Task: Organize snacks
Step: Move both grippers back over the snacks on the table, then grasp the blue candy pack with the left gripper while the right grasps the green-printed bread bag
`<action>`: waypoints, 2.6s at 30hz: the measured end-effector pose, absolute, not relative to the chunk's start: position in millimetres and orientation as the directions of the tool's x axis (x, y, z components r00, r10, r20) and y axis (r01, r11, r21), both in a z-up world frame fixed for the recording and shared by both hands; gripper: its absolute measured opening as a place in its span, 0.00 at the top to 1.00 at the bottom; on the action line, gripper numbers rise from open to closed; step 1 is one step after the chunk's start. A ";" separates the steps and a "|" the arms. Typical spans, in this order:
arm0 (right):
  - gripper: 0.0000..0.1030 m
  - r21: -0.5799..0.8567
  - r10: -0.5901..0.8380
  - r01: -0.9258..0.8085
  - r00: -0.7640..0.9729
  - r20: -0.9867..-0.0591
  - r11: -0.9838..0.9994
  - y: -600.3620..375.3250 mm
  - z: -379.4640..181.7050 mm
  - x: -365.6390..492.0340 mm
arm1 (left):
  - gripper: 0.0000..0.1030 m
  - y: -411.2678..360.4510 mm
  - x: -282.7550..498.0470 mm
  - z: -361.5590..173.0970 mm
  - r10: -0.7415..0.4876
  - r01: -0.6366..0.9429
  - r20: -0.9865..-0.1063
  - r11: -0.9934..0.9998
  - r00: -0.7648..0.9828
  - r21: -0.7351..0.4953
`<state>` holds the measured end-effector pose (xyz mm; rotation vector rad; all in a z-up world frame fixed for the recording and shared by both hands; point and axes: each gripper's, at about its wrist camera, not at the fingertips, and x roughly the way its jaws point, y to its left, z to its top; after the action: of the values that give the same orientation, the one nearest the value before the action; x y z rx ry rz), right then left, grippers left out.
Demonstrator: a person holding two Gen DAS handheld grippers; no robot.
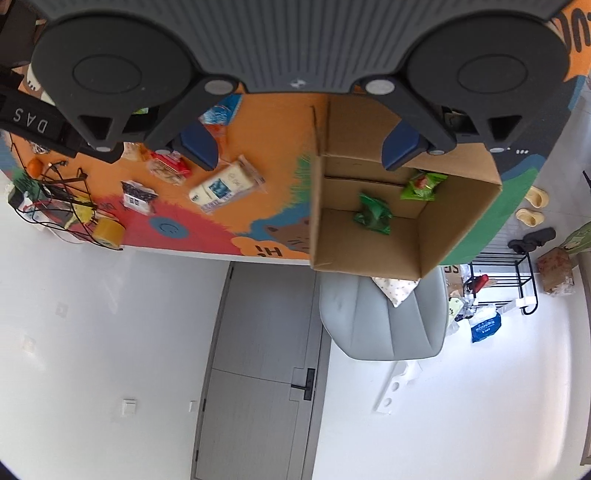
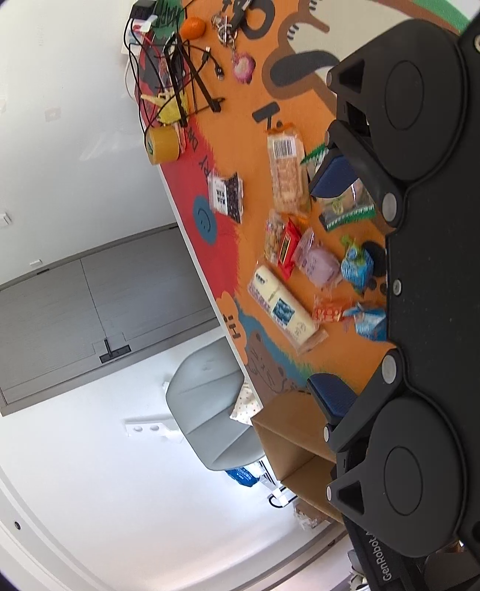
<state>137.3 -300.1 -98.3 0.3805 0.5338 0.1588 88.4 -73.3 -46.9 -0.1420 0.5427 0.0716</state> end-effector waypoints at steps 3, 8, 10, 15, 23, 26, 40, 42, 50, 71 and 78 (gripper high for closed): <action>0.00 0.388 0.229 -0.033 0.851 -0.472 0.921 -311.9 -102.2 133.3 | 0.08 -86.3 90.4 -48.5 0.006 -0.070 -0.528 0.992 0.849 -0.101; 0.00 0.376 0.197 0.004 0.846 -0.496 0.927 -332.9 -112.1 126.7 | 0.08 -101.9 90.8 -51.5 -0.005 -0.049 -0.530 0.995 0.848 -0.088; 0.00 0.369 0.188 0.014 0.842 -0.506 0.929 -340.2 -117.5 124.9 | 0.08 -107.5 90.5 -52.9 -0.015 -0.035 -0.529 0.996 0.848 -0.085; 0.00 0.354 0.163 0.047 0.826 -0.539 0.934 -355.3 -129.8 124.7 | 0.08 -120.3 93.5 -59.3 -0.036 -0.012 -0.541 0.996 0.840 -0.085; 0.00 0.362 0.162 0.061 0.817 -0.553 0.930 -365.5 -140.8 130.1 | 0.08 -137.3 100.2 -73.7 -0.032 -0.011 -0.545 0.997 0.838 -0.075; 0.00 0.356 0.160 0.063 0.811 -0.563 0.932 -366.3 -145.6 135.5 | 0.08 -143.5 107.0 -83.7 -0.045 0.003 -0.562 0.997 0.826 -0.074; 0.06 0.283 0.166 0.016 0.777 -0.607 0.959 -350.8 -160.4 170.7 | 0.11 -145.7 141.7 -117.5 -0.042 -0.010 -0.597 0.996 0.801 -0.083; 0.07 0.285 0.171 0.014 0.772 -0.612 0.958 -350.2 -162.3 176.8 | 0.14 -144.0 145.7 -120.4 -0.047 -0.013 -0.602 0.995 0.797 -0.096; 0.07 0.277 0.187 -0.007 0.754 -0.630 0.961 -343.0 -167.5 192.6 | 0.28 -142.0 155.9 -132.5 -0.072 -0.008 -0.626 0.992 0.777 -0.124; 0.45 0.065 0.094 -0.068 0.765 -0.637 0.996 -317.2 -172.5 196.8 | 0.65 -133.1 151.4 -128.2 -0.130 0.003 -0.629 0.980 0.766 -0.199; 0.48 0.135 0.126 -0.052 0.772 -0.623 0.989 -326.1 -164.5 184.3 | 0.66 -131.2 141.5 -120.8 -0.134 0.008 -0.611 0.979 0.780 -0.204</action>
<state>184.3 -326.1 -164.5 0.1122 0.6820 0.0968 141.5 -131.2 -120.8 -0.1951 0.6729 -0.0774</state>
